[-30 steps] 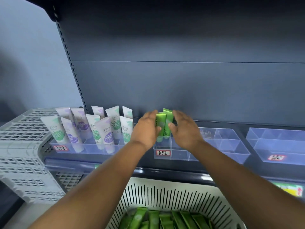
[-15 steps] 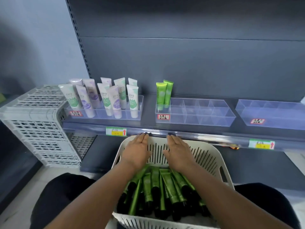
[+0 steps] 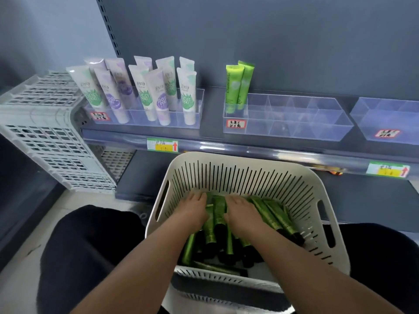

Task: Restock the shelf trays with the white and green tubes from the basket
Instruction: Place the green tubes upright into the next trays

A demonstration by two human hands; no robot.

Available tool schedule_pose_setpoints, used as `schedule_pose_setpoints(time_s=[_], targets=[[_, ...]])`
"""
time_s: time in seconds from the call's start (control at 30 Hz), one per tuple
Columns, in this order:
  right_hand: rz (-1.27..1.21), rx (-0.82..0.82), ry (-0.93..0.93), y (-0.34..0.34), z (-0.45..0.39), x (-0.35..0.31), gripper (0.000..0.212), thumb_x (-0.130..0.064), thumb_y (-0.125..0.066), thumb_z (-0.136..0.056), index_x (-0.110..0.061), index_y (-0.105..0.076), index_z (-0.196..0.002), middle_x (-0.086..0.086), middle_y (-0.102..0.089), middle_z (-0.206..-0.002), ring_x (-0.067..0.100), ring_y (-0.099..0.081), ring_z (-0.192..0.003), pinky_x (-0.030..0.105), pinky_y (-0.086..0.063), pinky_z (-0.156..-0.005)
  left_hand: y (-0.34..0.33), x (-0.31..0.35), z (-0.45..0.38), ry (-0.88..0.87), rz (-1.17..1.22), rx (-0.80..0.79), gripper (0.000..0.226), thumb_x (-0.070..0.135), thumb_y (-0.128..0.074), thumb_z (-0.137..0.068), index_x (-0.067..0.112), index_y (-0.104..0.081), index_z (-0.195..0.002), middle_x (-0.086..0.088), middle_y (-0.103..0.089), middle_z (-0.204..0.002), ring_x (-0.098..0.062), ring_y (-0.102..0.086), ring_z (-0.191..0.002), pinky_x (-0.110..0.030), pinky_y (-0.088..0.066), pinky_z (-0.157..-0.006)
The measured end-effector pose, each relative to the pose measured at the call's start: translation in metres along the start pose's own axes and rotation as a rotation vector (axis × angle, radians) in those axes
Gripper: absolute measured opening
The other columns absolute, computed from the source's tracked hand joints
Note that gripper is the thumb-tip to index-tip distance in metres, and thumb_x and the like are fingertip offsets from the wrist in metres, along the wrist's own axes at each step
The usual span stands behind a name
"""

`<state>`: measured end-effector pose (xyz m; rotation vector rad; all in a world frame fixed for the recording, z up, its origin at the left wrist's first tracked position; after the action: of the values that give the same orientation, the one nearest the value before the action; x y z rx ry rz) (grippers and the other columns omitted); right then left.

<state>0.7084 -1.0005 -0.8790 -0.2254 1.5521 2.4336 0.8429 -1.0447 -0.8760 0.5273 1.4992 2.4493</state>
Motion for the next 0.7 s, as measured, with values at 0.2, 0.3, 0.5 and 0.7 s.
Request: schedule_pose_setpoints(time_s=[0.2, 0.3, 0.5, 0.7], targets=[[0.096, -0.129, 0.039, -0.023, -0.029, -0.014, 0.056, -0.019, -0.049, -0.094, -0.009, -0.030, -0.145, 0.015, -0.037, -0.148, 0.030, -0.036, -0.135, 0.038, -0.026, -0.114, -0.023, -0.009, -0.023, 0.077, 0.148, -0.146, 0.053, 0.017, -0.043, -0.098, 0.012, -0.026, -0.148, -0.013, -0.029, -0.153, -0.030, -0.034, -0.138, -0.040, -0.031, -0.114], [0.189, -0.131, 0.017, -0.026, -0.039, -0.019, 0.057, -0.019, -0.051, -0.092, -0.010, -0.032, -0.145, 0.016, -0.037, -0.147, 0.032, -0.035, -0.134, 0.042, -0.024, -0.114, -0.025, -0.010, -0.032, 0.125, 0.142, -0.130, 0.045, 0.013, -0.044, -0.097, 0.010, -0.038, -0.141, -0.015, -0.040, -0.146, -0.031, -0.043, -0.131, -0.040, -0.038, -0.110], [0.210, -0.144, -0.082, -0.036, -0.049, -0.017, 0.062, -0.023, -0.051, -0.091, -0.004, -0.028, -0.145, 0.018, -0.038, -0.144, 0.037, -0.032, -0.132, 0.041, -0.031, -0.106, -0.029, -0.017, -0.043, 0.199, 0.179, -0.048, 0.027, 0.013, -0.044, -0.095, 0.013, -0.059, -0.118, -0.013, -0.056, -0.128, -0.030, -0.053, -0.116, -0.040, -0.046, -0.101], [-0.012, -0.152, -0.144, -0.039, -0.060, -0.016, 0.034, -0.026, -0.054, -0.091, -0.015, -0.058, -0.123, 0.008, -0.060, -0.123, 0.025, -0.057, -0.112, 0.035, -0.045, -0.095, -0.020, -0.019, -0.046, 0.374, 0.346, 0.097, 0.024, 0.013, -0.051, -0.093, 0.017, -0.056, -0.116, -0.007, -0.061, -0.112, -0.023, -0.059, -0.096, -0.032, -0.049, -0.078]])
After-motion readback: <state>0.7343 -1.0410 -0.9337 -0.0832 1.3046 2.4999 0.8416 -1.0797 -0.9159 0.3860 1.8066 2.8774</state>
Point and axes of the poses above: each hand's wrist, its own z-axis away from the middle knuckle, its own y-axis out of the back of the hand, x = y × z, the point moved 3 cm from there along -z, towards the middle knuckle
